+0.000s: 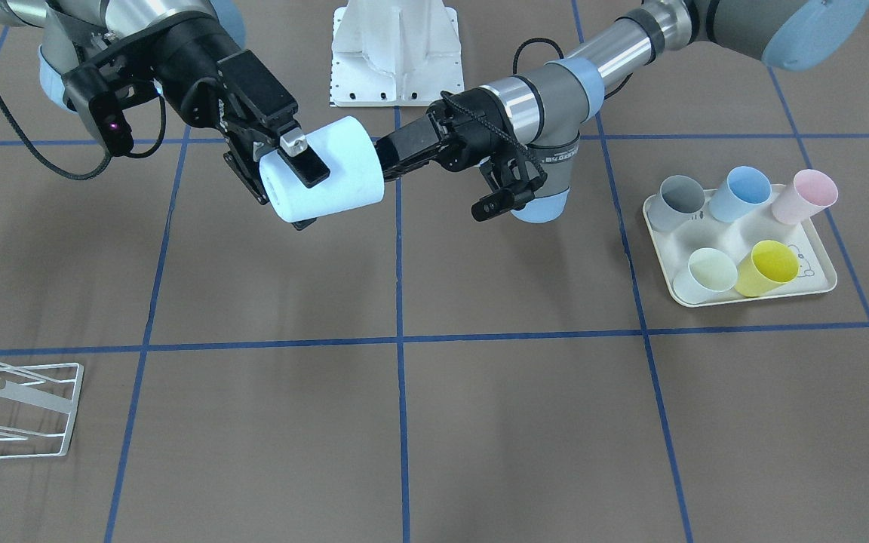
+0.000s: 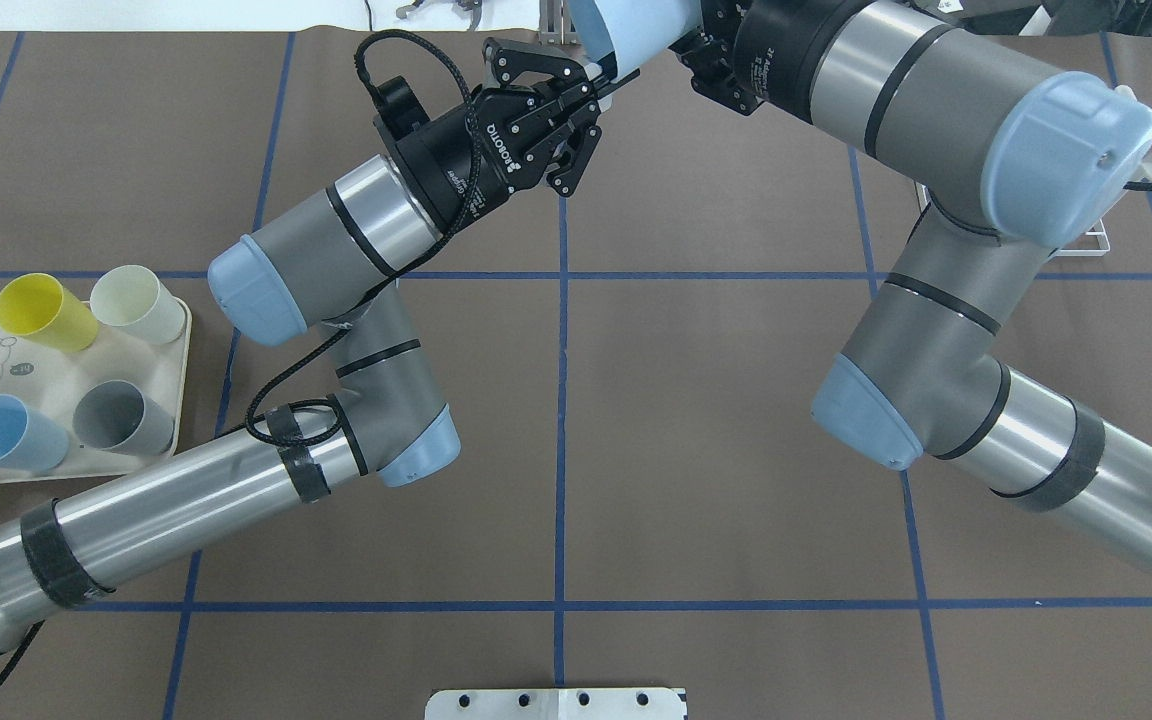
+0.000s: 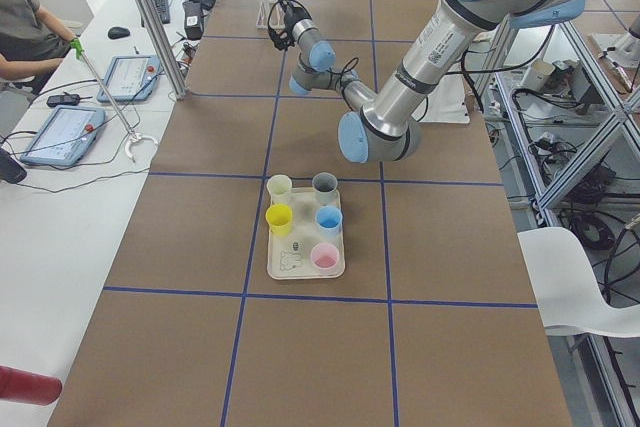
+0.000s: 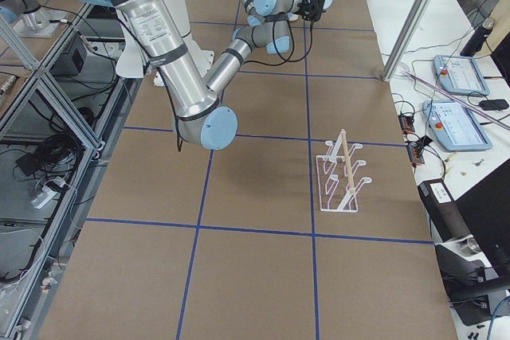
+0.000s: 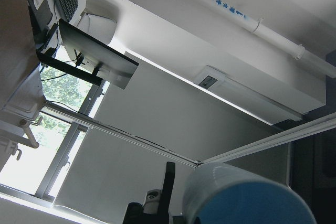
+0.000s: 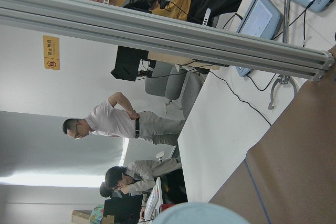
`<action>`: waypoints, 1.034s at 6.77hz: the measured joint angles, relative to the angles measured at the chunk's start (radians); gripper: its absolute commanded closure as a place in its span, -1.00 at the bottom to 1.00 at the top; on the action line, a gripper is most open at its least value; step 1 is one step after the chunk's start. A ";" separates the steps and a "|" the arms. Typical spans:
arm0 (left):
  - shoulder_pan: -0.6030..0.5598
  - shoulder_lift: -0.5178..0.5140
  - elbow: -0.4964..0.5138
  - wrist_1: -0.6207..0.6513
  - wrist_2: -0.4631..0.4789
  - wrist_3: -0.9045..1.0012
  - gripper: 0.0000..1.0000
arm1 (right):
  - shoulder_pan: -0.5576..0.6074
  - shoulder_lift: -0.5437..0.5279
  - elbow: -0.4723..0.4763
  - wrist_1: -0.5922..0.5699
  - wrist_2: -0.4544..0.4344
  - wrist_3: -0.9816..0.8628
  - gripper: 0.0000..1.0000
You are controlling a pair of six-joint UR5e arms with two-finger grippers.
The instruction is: Transfer IKEA cup to right arm and place on rack
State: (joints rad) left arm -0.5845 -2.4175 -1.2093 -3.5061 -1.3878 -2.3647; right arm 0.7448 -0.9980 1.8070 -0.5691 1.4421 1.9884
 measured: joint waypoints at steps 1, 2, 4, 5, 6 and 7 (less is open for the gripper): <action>-0.001 0.001 -0.001 -0.002 0.000 -0.002 -0.99 | 0.000 0.000 0.000 0.000 0.000 0.001 1.00; -0.001 0.003 -0.001 -0.003 -0.001 -0.004 -1.00 | 0.001 0.000 0.000 0.000 0.000 0.001 1.00; -0.002 0.003 -0.001 -0.005 -0.001 0.001 -1.00 | 0.005 -0.001 0.000 0.000 0.001 0.001 1.00; -0.003 0.005 -0.001 -0.006 0.000 0.003 -1.00 | 0.010 -0.001 0.000 0.000 0.001 0.000 1.00; -0.004 0.005 -0.001 -0.007 -0.001 0.003 -1.00 | 0.025 -0.003 0.000 -0.001 0.002 -0.002 1.00; -0.006 0.006 -0.001 -0.007 -0.001 0.004 -1.00 | 0.060 -0.008 -0.003 -0.002 0.008 -0.003 1.00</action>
State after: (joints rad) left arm -0.5904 -2.4112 -1.2106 -3.5134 -1.3893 -2.3609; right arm 0.8049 -1.0059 1.8040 -0.5709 1.4497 1.9855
